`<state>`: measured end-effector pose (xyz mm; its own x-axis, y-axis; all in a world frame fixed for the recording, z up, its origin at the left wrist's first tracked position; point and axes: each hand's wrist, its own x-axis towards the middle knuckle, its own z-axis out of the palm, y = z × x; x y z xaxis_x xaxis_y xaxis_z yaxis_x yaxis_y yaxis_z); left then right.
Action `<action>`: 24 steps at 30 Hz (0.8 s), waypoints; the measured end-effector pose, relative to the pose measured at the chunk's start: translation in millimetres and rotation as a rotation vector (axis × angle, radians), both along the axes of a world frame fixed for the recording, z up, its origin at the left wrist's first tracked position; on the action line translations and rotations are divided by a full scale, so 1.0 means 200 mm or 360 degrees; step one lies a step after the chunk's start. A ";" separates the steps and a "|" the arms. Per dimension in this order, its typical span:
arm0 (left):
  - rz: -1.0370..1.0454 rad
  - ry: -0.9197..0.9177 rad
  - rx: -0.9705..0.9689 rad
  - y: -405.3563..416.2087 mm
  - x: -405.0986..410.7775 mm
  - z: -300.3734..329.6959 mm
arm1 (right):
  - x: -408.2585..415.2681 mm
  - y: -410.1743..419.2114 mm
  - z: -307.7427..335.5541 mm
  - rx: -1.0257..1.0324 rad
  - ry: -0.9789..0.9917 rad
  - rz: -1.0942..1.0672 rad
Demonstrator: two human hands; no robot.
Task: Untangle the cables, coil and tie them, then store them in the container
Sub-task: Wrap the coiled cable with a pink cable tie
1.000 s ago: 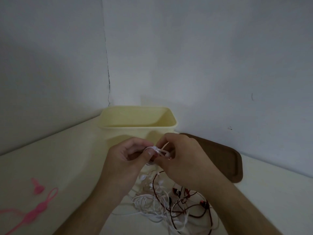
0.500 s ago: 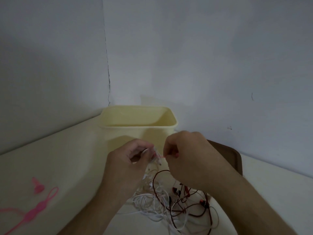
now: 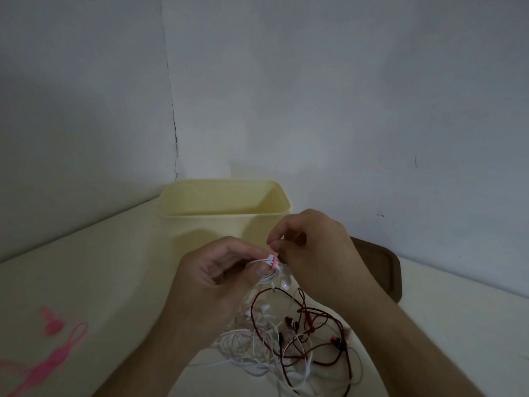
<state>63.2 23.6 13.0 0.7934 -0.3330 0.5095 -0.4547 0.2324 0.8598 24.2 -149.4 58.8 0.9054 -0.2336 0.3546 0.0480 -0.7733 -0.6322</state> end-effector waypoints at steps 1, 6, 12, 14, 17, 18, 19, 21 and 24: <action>0.0012 -0.0008 -0.0018 0.00 0.00 0.00 | 0.00 0.00 0.00 -0.0005 0.0017 -0.0002; 0.0095 -0.0083 -0.0064 0.00 -0.01 0.00 | 0.00 0.00 -0.02 0.0146 0.0029 0.0069; 0.0196 -0.0157 -0.0077 -0.02 -0.03 0.02 | -0.02 0.01 0.00 0.0335 -0.0071 0.0054; 0.0204 -0.0101 -0.0136 -0.02 -0.04 0.03 | -0.02 0.02 -0.01 0.0295 -0.0105 0.0007; 0.0263 -0.0007 -0.0188 -0.02 -0.05 0.05 | -0.03 0.04 -0.02 0.0265 -0.0142 0.0002; 0.0280 0.0019 -0.0196 -0.01 -0.04 0.05 | -0.03 0.05 -0.02 0.0264 -0.0151 0.0010; 0.0282 0.0044 -0.0207 -0.01 -0.04 0.04 | -0.03 0.05 -0.03 0.0269 -0.0156 0.0021; 0.0249 0.0084 -0.0210 -0.01 -0.04 0.04 | -0.03 0.07 -0.04 0.0306 -0.0146 0.0046; 0.0217 0.0111 -0.0194 -0.01 -0.03 0.04 | -0.03 0.08 -0.05 0.0384 -0.0126 0.0070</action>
<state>57.0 22.0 20.4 0.8617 -0.1593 0.4817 -0.4293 0.2771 0.8596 18.2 -132.9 49.3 0.8881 -0.2814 0.3635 0.1349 -0.5964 -0.7913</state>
